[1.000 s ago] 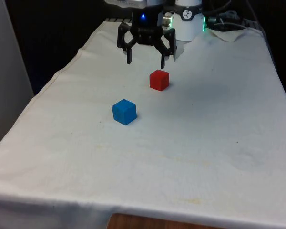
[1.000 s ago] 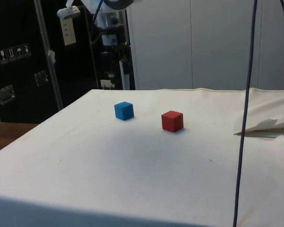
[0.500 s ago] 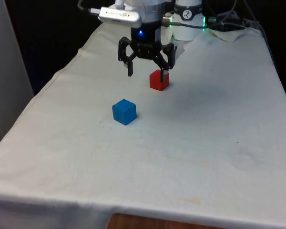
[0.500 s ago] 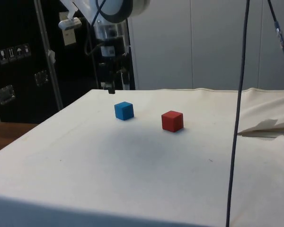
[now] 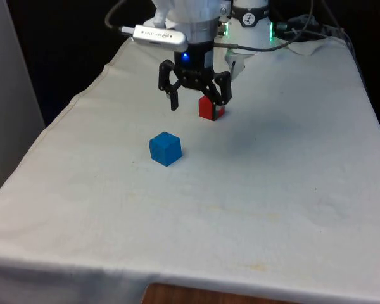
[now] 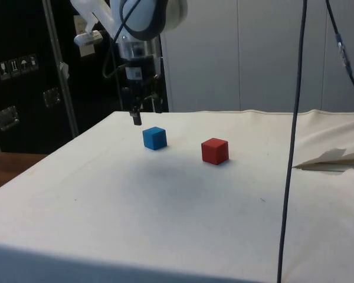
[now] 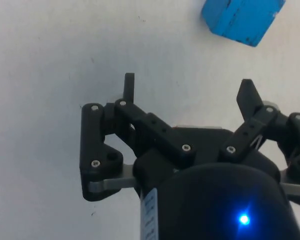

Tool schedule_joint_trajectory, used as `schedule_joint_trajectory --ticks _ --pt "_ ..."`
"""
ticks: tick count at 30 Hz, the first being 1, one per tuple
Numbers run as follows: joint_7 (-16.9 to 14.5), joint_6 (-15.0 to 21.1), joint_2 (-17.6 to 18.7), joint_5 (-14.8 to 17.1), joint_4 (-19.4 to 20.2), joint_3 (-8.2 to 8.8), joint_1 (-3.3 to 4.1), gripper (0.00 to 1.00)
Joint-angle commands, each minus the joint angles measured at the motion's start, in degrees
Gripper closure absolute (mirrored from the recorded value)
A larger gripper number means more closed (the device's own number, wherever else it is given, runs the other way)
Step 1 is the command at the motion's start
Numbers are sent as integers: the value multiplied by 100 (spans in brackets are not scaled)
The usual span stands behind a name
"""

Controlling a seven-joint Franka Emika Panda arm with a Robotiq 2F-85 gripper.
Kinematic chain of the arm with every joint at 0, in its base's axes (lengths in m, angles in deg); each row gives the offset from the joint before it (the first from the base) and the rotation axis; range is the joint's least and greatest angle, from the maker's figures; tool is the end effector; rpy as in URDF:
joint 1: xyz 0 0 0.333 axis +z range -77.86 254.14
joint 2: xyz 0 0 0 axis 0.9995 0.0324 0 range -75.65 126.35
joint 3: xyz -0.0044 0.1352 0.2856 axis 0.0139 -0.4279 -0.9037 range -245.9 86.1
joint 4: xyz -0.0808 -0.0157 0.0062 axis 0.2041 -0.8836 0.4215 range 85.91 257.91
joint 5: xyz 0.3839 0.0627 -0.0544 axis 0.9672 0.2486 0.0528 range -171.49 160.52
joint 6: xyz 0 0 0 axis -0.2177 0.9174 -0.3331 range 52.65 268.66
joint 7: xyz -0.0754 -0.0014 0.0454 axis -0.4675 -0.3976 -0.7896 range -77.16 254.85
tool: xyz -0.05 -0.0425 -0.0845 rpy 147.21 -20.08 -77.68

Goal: Stack the two cubes.

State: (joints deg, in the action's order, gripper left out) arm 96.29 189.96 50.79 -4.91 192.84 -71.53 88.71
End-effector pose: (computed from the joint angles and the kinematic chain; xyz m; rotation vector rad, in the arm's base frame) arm 0.6180 -0.0805 0.2576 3.0599 -0.3989 0.0053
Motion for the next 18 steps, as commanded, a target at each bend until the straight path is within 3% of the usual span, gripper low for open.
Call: schedule_joint_trajectory --ticks 1,18 --pt "69 40 40 34 -17 0 0 0" --pt "739 92 178 23 -29 6 -6 0"
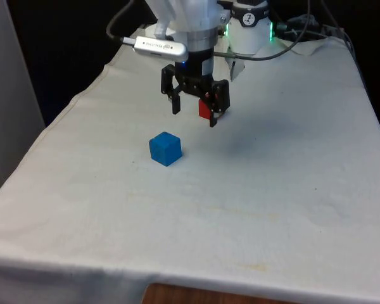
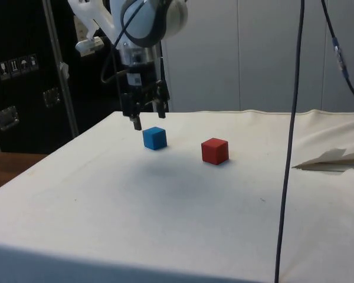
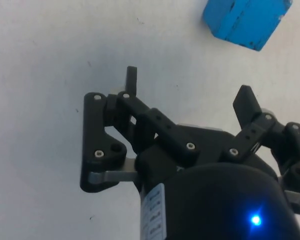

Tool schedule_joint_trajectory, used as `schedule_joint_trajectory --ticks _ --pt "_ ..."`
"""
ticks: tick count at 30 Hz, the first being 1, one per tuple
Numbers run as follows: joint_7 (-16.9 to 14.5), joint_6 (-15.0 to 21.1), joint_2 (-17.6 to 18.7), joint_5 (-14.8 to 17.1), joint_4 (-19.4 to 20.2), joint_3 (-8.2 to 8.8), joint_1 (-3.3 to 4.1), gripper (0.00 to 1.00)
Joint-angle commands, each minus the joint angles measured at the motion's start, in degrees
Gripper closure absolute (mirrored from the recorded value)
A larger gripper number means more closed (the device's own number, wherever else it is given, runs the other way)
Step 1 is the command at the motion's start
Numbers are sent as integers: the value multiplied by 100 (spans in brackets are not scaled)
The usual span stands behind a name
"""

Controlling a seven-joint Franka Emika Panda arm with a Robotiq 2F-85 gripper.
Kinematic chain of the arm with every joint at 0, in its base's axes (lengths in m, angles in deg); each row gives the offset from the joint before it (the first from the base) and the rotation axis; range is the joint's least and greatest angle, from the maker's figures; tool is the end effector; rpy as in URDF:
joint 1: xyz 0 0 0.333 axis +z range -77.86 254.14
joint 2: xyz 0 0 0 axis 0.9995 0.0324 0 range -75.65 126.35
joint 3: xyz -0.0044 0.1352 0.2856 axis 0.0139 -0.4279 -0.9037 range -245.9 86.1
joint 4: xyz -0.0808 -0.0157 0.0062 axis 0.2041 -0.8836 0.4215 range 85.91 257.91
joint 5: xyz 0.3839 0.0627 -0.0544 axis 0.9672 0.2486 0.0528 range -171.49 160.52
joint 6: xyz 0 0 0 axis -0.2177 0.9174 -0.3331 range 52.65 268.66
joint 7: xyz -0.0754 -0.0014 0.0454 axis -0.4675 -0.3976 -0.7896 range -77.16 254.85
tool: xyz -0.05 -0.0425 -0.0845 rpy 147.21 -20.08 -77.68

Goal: Stack the two cubes.

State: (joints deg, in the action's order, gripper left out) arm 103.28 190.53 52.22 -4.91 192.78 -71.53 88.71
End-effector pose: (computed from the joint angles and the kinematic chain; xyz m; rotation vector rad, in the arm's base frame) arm 0.6174 -0.0807 0.2435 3.0263 -0.5824 -0.0102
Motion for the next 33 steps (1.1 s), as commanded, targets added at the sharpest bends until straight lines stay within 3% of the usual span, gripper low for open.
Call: schedule_joint_trajectory --ticks 1,13,14,15,20,23,24,25,29,31,32,33 --pt "63 29 34 23 -23 6 -6 0" --pt "74 40 80 92 -46 34 -52 0" --pt "103 11 34 23 -11 63 -11 0" --pt "69 46 97 120 -57 34 -63 0" --pt "6 97 275 321 -201 46 -115 0" --pt "-40 109 372 435 -298 69 -120 0" --pt "11 63 361 367 -286 132 -57 0" --pt "-57 109 407 481 -332 80 -126 0" --pt "-178 92 533 682 -470 132 -155 0" --pt "-229 69 561 745 -504 172 -143 0" --pt "-172 69 544 676 -476 212 -92 0" --pt "-246 63 567 762 -521 189 -138 0"
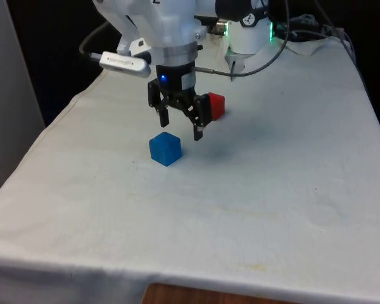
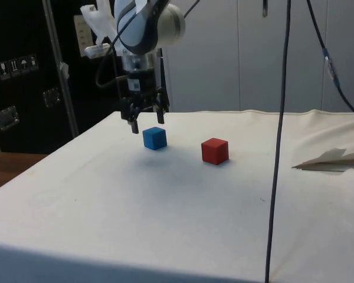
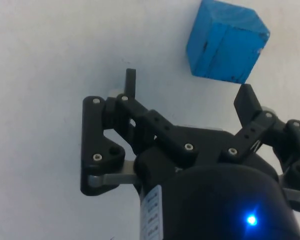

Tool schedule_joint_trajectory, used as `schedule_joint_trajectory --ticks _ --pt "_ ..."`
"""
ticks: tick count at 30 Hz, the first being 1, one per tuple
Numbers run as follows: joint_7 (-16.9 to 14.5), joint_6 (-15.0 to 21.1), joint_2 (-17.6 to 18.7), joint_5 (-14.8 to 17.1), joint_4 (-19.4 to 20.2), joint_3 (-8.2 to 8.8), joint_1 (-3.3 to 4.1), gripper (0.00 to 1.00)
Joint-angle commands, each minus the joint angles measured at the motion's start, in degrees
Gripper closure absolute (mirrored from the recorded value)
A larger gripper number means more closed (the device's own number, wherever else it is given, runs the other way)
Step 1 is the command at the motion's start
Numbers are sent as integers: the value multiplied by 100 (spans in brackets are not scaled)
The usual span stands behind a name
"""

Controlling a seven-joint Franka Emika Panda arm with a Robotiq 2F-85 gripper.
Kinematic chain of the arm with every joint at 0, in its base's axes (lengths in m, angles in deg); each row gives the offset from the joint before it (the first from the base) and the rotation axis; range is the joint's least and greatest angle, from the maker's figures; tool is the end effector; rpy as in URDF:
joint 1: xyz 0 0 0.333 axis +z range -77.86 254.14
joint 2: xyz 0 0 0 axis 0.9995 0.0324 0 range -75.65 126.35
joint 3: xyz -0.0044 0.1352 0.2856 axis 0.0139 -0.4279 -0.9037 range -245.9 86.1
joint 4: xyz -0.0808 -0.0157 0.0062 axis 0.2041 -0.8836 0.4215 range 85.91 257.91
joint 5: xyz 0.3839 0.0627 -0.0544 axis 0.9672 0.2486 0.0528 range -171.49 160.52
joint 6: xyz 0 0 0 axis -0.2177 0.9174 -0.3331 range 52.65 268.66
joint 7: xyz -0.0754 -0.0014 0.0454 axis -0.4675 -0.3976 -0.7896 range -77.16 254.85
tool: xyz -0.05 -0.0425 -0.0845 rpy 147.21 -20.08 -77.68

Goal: Stack the two cubes.

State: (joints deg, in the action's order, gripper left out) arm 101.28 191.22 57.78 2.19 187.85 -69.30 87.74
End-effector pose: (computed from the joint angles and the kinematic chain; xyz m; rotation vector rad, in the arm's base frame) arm 0.6331 -0.1149 0.2206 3.0430 -0.7446 -0.0018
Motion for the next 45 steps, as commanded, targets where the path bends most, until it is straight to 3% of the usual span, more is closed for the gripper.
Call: schedule_joint_trajectory --ticks 1,7,8,9,15,16,17,18,23,26,27,28,34,35,36,43,44,45 --pt "-57 -11 17 63 -34 -23 -40 0" --pt "-57 -17 29 34 -40 17 -34 0" --pt "-23 -6 11 11 -17 29 -6 0" --pt "-74 -17 34 34 -46 29 -40 0" --pt "-189 -52 103 46 -120 143 -63 0" --pt "-143 -11 63 11 -69 178 -17 0" --pt "-160 -17 86 11 -92 195 -23 0" --pt "-218 -80 178 52 -218 183 -69 0" --pt "-235 -120 315 86 -407 183 -92 0" --pt "-235 -132 390 115 -493 178 -92 0" --pt "-183 -103 378 52 -470 235 -46 0" --pt "-235 -138 413 120 -516 178 -92 0" --pt "-235 -80 544 160 -561 172 -80 0" --pt "-183 -103 504 97 -527 218 -40 0" --pt "-229 -74 561 166 -561 172 -80 0" --pt "-235 -17 653 183 -550 166 -80 0" --pt "-183 -52 630 120 -539 212 -40 0" --pt "-229 -11 659 183 -550 166 -80 0"
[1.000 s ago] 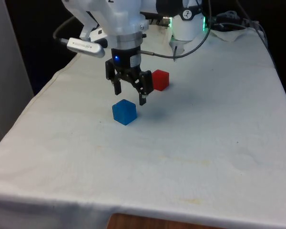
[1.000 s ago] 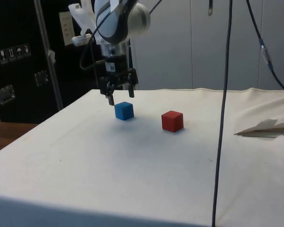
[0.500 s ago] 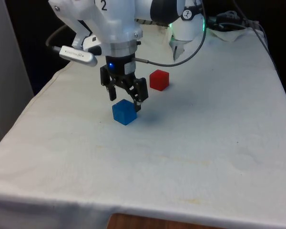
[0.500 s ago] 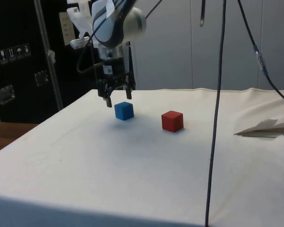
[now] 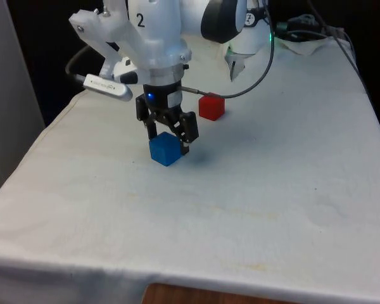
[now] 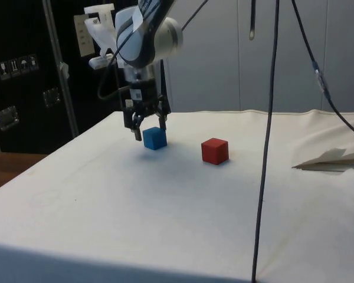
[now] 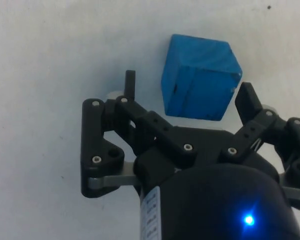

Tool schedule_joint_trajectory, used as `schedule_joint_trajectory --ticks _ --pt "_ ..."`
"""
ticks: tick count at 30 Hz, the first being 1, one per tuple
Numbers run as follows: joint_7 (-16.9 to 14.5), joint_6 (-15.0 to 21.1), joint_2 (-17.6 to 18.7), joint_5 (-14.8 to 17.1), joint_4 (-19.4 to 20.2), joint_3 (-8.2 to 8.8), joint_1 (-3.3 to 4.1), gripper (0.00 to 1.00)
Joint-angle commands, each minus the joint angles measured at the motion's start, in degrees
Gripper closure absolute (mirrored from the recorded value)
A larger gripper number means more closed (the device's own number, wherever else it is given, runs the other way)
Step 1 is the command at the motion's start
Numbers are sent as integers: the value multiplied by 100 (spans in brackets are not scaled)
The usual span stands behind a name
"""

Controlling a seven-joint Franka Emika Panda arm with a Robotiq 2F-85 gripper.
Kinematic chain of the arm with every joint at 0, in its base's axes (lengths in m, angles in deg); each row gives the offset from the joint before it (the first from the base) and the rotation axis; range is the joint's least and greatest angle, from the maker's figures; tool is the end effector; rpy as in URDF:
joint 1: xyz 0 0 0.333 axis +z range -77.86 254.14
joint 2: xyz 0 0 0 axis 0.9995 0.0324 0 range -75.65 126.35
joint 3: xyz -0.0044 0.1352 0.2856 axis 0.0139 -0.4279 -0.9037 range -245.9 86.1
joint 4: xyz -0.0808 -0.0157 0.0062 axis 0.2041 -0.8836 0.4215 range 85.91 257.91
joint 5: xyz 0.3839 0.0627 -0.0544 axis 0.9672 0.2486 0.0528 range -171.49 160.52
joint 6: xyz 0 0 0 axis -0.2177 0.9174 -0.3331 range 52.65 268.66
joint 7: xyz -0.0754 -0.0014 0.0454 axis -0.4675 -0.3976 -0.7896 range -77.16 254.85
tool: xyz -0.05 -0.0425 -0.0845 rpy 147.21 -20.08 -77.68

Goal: Stack the two cubes.

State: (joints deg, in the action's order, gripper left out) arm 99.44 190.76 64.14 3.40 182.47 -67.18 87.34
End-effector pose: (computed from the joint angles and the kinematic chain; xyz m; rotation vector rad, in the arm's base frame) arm 0.6456 -0.1420 0.1890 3.0145 -0.7531 -0.0296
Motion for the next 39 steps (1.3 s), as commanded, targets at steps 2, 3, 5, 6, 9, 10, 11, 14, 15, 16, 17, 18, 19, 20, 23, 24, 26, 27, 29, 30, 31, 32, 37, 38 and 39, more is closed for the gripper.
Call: schedule_joint_trajectory --ticks 2,3,5,6,9,10,11,14,15,16,17,18,19,20,23,24,26,27,29,30,31,32,37,38,39 --pt "-46 40 29 57 -6 -40 -34 0" --pt "-40 40 23 46 0 -34 -29 0" --pt "-23 34 11 29 11 -17 -17 0" --pt "-23 34 6 23 11 -17 -17 3" --pt "-17 29 0 17 17 -11 -11 20" --pt "-17 29 0 17 17 -6 -6 31" --pt "-17 29 0 17 23 -6 -6 49" --pt "-11 29 -6 11 23 0 0 91" --pt "-11 29 -6 6 29 0 0 100" --pt "-11 29 -6 6 29 6 0 100" --pt "-11 29 -6 6 29 6 0 100" --pt "0 11 17 0 6 11 0 100" --pt "-11 29 -11 6 29 6 0 100" --pt "-6 29 -11 6 29 6 0 100" --pt "-6 29 -6 6 29 6 6 100" --pt "-6 29 -6 6 29 6 6 100" --pt "-6 -46 -160 -34 97 46 29 100" --pt "-6 -74 -212 -46 126 57 34 100" --pt "-6 -80 -109 -17 46 40 17 100" --pt "-11 -132 -309 -63 183 80 46 100" --pt "-17 -143 -355 -69 218 80 46 100" --pt "-29 -178 -476 -92 304 97 52 100" --pt "-17 -218 -751 -195 521 115 46 100" --pt "-40 -206 -716 -155 498 86 23 100" --pt "-17 -235 -848 -223 584 126 52 100"
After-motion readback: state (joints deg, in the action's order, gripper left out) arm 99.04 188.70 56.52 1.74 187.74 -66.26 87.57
